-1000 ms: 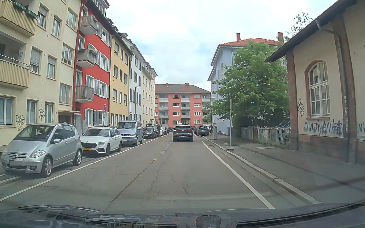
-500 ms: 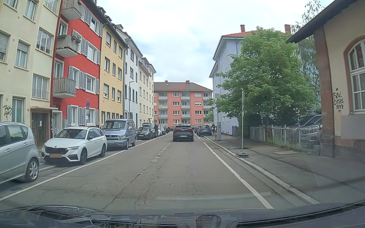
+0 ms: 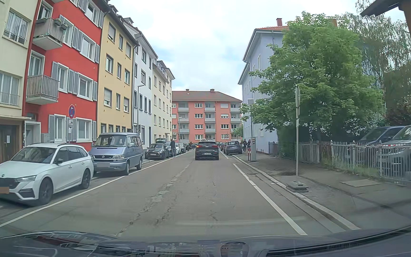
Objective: Follow the waypoints while adhering to traffic rules and regulations
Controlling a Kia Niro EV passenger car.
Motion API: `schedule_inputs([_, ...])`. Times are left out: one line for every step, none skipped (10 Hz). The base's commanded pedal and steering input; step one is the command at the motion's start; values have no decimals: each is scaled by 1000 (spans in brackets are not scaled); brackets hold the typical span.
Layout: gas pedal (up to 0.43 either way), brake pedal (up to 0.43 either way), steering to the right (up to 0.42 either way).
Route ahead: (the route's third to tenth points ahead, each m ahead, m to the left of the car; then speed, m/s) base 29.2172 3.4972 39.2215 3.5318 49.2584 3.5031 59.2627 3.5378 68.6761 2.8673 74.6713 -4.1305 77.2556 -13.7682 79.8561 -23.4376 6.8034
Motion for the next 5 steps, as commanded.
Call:
schedule_inputs([39, 0, -7])
schedule_inputs([28, 0, -7])
schedule_inputs([28, 0, -7])
schedule_inputs([28, 0, -6])
schedule_inputs([28, 0, -5])
